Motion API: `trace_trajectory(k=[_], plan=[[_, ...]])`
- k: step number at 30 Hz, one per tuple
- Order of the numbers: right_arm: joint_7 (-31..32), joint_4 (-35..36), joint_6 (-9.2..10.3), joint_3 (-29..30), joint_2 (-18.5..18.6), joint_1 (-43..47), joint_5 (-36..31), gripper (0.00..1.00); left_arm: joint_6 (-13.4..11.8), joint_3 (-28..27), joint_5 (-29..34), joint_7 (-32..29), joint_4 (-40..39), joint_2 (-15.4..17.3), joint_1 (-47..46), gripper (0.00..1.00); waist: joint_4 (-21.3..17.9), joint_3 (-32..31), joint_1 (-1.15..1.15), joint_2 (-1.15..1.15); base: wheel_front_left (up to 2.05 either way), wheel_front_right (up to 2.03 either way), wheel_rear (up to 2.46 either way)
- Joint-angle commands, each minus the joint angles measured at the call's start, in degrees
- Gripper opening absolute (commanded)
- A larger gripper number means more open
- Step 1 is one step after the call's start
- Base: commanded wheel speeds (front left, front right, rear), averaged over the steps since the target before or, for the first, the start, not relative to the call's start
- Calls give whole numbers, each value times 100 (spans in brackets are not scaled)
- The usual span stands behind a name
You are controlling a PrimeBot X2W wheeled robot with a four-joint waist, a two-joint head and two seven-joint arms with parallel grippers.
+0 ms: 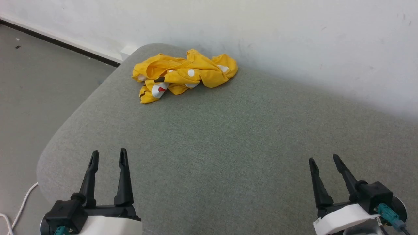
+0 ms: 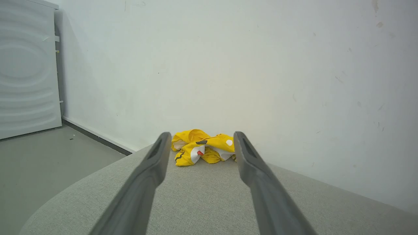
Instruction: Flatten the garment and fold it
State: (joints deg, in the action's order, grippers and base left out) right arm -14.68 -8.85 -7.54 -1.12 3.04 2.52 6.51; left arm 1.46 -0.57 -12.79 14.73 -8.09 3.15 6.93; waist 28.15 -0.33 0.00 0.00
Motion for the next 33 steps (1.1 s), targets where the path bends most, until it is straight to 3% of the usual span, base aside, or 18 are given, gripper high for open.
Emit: trace_trajectory(k=[1,7,10,17,21,25,33], plan=[[-32,41,5,13,-16,-45,-51,100,42,-22,-9,27,-27,-27,-37,100,-28,36,0,0,0,0,0],[-32,145,5,20,-16,-70,-137,100,45,-25,-119,27,-31,-27,-43,100,-73,141,0,0,0,0,0],[-32,210,5,62,-16,-78,-177,100,-19,-44,-596,27,-157,-27,-156,100,-56,218,0,0,0,0,0],[-20,369,5,145,-16,-97,-279,100,236,126,-1000,13,-182,6,-828,100,5,414,0,0,0,0,0],[49,629,5,194,-16,-201,-431,100,274,95,-1134,-519,-275,252,-1772,100,-16,634,0,0,0,0,0],[172,950,5,183,-16,-328,-598,100,259,30,-1094,-1341,-159,720,-2914,100,-125,919,0,0,0,0,0],[497,1654,5,126,-16,-586,-932,100,339,-108,-1160,-2308,960,1498,-4893,100,-571,1712,0,0,0,0,0]])
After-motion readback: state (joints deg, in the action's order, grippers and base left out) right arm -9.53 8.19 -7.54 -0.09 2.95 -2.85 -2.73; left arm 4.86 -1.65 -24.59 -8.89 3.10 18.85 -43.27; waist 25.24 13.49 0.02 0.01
